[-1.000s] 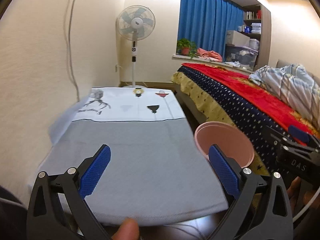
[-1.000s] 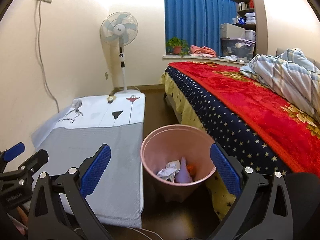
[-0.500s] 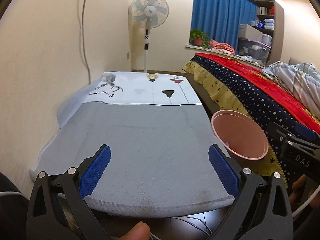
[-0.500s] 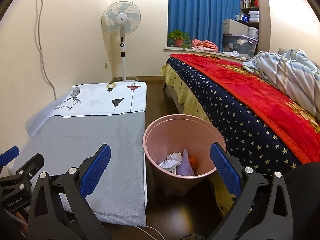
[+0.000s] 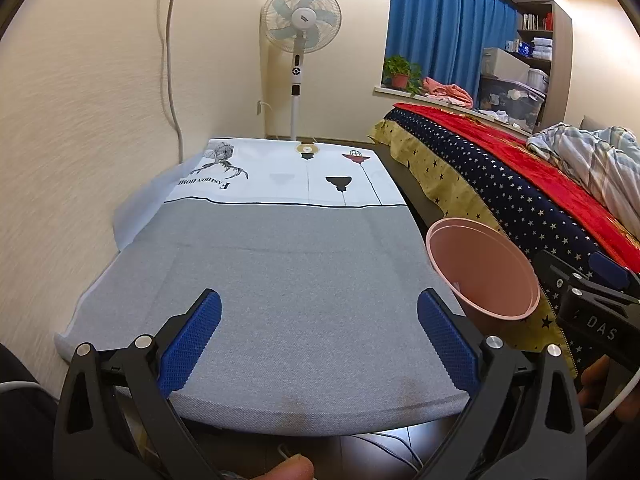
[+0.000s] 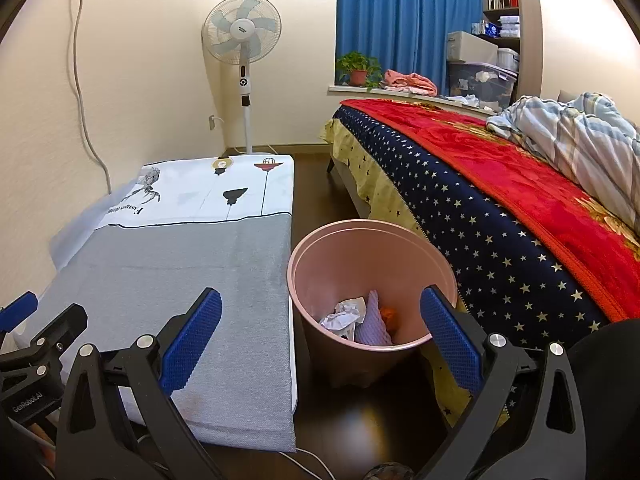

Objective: Collect trash

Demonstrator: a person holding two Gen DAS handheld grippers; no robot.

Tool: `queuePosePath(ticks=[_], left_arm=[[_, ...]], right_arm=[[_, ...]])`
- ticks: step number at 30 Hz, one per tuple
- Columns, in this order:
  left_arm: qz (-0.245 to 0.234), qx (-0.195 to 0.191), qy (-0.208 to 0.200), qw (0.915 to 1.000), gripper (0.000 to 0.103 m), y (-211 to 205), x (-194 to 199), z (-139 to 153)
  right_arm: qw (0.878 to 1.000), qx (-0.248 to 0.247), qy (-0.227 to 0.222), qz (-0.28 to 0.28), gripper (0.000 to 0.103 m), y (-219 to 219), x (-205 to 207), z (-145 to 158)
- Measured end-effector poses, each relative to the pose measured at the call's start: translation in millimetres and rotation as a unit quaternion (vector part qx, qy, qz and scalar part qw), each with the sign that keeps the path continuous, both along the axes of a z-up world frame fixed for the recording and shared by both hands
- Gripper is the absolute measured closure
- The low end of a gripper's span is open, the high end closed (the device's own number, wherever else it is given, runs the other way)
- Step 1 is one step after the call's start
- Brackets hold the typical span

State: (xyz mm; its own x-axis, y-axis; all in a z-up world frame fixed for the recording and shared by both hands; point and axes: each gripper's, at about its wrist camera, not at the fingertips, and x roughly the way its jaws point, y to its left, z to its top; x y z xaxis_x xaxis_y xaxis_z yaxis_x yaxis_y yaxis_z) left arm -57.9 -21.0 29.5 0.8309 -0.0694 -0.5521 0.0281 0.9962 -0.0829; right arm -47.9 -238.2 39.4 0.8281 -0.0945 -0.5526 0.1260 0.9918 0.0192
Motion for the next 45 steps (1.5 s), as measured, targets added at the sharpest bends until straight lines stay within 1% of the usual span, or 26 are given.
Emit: queuePosePath(ticks=[45], left_arm=[[-0.003,0.0,0.0,1.0,0.008,-2.6,-1.4,-1.7]], right_arm=[[1.0,-0.002,-0.002,0.005,0.005,6.9,-0.4,1.6]])
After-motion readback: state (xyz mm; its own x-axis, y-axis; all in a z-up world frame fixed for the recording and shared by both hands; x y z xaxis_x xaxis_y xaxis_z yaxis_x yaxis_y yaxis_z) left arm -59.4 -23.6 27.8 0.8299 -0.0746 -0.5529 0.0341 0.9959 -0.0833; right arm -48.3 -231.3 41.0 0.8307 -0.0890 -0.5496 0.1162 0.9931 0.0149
